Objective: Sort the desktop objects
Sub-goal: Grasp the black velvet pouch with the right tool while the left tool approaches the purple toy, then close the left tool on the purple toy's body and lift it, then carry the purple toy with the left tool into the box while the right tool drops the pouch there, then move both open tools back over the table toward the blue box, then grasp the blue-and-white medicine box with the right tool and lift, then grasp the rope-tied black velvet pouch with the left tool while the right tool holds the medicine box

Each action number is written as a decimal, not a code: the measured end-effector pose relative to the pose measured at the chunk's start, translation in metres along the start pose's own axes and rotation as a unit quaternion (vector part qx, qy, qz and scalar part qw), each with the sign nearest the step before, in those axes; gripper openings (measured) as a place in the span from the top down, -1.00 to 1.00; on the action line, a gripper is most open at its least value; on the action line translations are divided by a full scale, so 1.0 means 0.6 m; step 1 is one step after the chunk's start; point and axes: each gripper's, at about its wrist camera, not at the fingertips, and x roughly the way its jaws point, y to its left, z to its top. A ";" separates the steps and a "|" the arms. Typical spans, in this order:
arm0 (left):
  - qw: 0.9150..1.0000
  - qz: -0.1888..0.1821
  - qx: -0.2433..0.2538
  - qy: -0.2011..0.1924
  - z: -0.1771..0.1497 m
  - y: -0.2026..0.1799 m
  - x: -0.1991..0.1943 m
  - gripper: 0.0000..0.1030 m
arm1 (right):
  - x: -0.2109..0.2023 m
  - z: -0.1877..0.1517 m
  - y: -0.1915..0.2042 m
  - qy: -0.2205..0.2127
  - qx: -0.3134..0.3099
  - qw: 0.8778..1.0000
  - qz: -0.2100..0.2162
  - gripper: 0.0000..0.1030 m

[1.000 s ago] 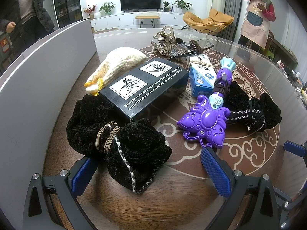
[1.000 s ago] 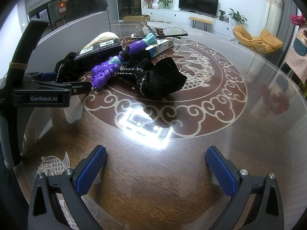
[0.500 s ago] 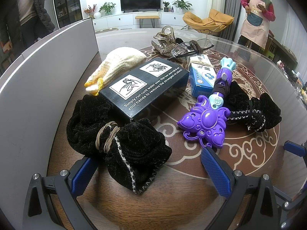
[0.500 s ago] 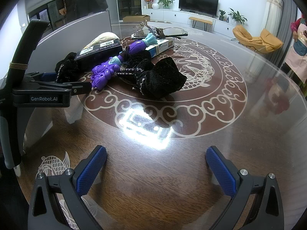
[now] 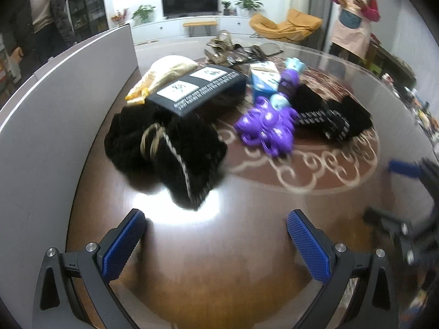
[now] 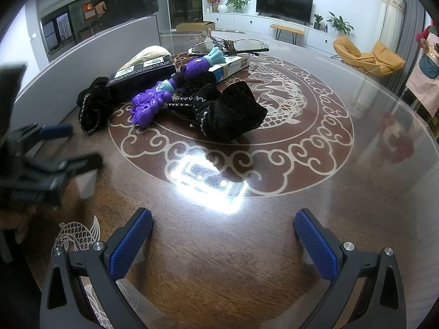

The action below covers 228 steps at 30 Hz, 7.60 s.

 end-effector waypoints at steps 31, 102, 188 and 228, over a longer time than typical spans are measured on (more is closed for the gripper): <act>0.997 -0.050 0.048 0.023 0.059 -0.075 0.041 -1.00 | -0.056 -0.056 -0.142 -0.045 0.077 0.995 0.038 0.23; 0.964 0.128 -0.224 -0.063 -0.042 0.482 -0.261 0.19 | -0.104 0.248 0.523 -0.054 -0.170 0.935 0.305 0.30; 0.996 0.050 -0.068 -0.010 -0.029 -0.049 -0.012 -1.00 | 0.097 0.104 -0.051 0.004 0.034 0.999 -0.001 0.12; 0.998 -0.062 0.024 -0.002 0.023 -0.006 -0.012 -1.00 | -0.002 -0.032 -0.085 -0.022 0.040 0.999 -0.011 -0.68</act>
